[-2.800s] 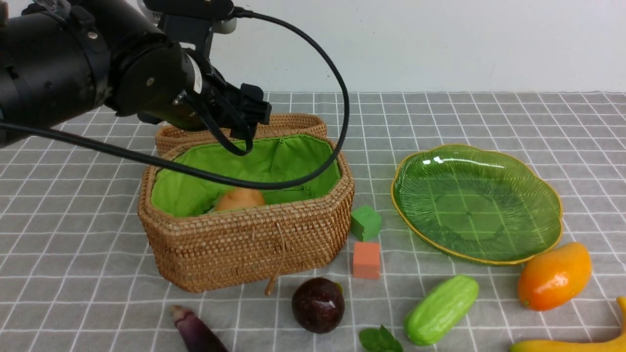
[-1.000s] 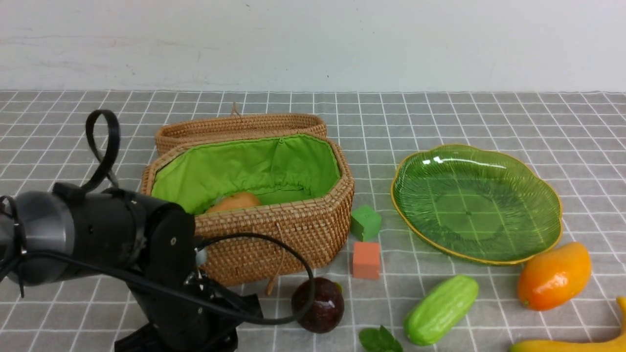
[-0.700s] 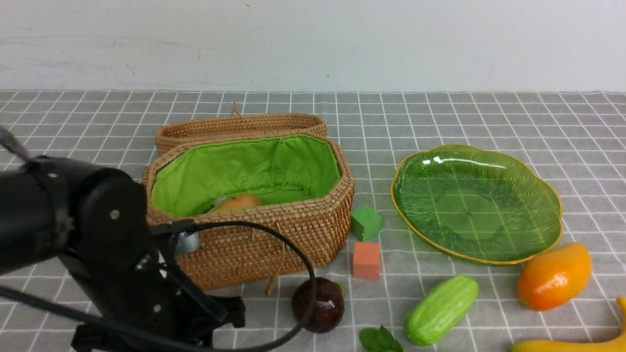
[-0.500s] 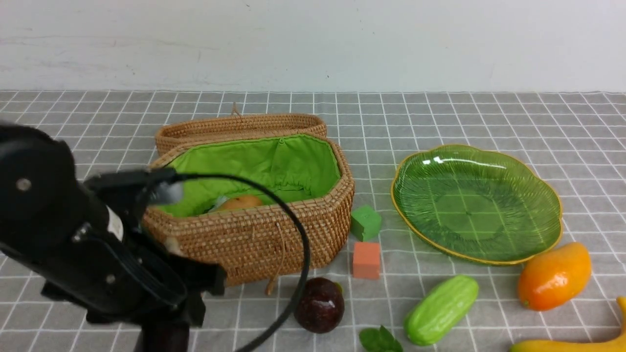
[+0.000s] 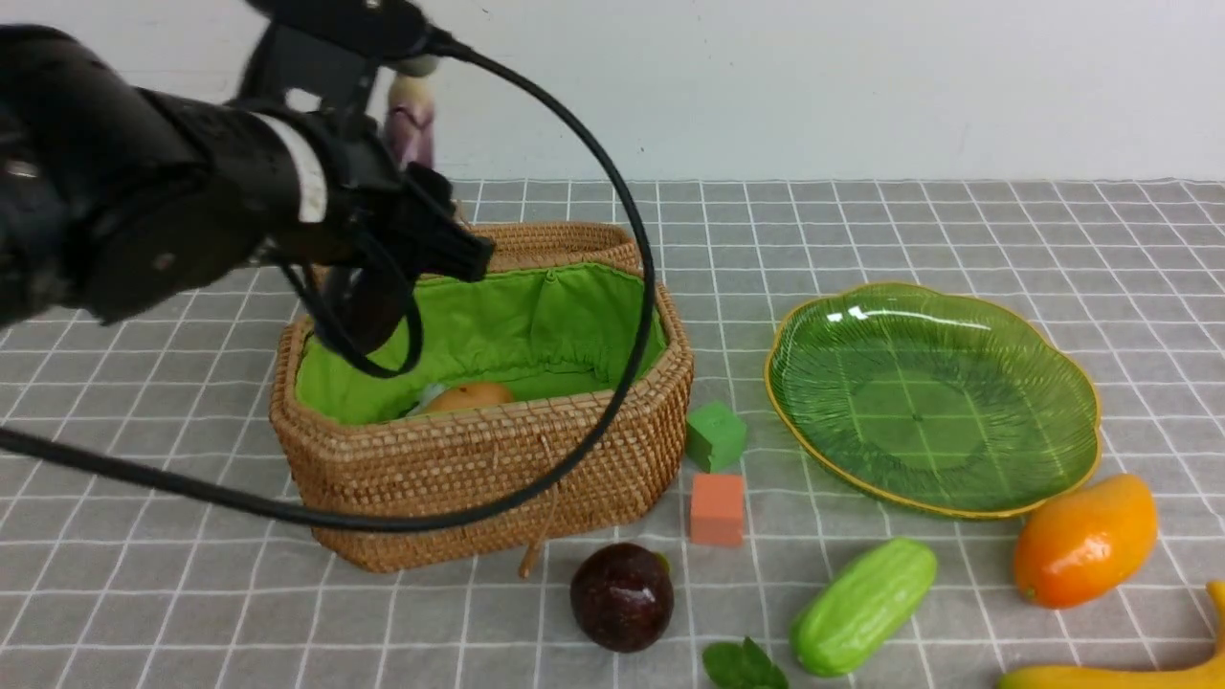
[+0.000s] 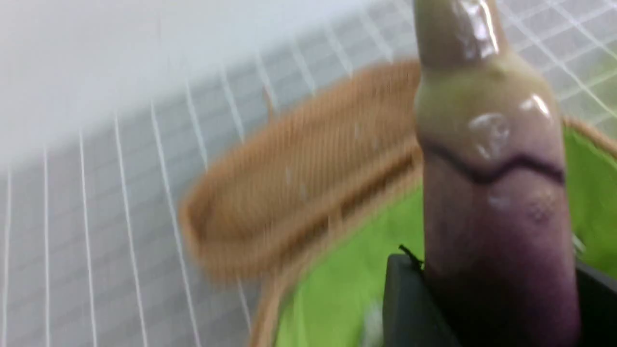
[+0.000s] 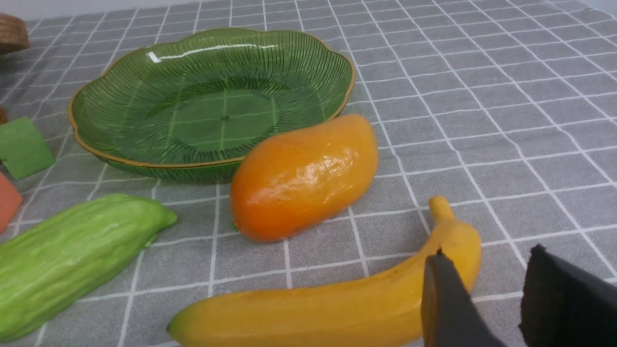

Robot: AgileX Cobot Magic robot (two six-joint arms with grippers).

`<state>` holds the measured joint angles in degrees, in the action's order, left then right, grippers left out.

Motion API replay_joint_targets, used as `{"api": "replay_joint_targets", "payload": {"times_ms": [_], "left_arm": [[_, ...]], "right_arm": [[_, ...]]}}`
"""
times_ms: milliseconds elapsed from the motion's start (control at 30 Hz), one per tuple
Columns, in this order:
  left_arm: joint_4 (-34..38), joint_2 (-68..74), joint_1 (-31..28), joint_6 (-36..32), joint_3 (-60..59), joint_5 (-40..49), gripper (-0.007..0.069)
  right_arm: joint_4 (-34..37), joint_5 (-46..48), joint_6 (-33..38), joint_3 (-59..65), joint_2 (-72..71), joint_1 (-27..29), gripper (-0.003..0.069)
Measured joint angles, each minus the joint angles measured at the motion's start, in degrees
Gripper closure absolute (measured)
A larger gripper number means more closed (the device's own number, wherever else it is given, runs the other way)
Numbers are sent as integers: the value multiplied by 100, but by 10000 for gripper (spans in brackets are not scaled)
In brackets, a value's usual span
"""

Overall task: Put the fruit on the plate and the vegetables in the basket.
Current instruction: Use the left arm to grab an eggplant and put it into the left basket, then grab a mangosteen with your left arm and put it on the plate on the right

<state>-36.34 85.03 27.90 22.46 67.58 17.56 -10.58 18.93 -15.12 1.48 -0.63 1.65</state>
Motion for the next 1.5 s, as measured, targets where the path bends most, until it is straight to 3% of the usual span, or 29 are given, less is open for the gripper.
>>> {"api": "replay_joint_targets", "payload": {"times_ms": [133,300,500,600,733,933,1000,1133,1200,1333,1500], "left_arm": [[-574,599,0,0,11,-645,280],[-764,914,0,0,11,-702,267],[-800,978,0,160,11,-734,18],[-800,978,0,258,11,-654,-34],[-603,914,0,417,11,-429,-29],[744,366,0,962,11,823,90],[1447,82,0,1098,11,2030,161],[2205,-41,0,1118,11,3332,233],[2909,-45,0,898,11,4082,263],[3993,-45,0,76,11,4250,267],[5144,-13,284,-1049,17,3430,193]], "right_arm": [[0,0,0,0,0,0,417],[0,0,0,0,0,0,417],[0,0,0,0,0,0,417],[0,0,0,0,0,0,417],[0,0,0,0,0,0,417],[0,0,0,0,0,0,417],[0,0,0,0,0,0,417],[0,0,0,0,0,0,417],[0,0,0,0,0,0,417],[0,0,0,0,0,0,417],[0,0,0,0,0,0,417]]}}
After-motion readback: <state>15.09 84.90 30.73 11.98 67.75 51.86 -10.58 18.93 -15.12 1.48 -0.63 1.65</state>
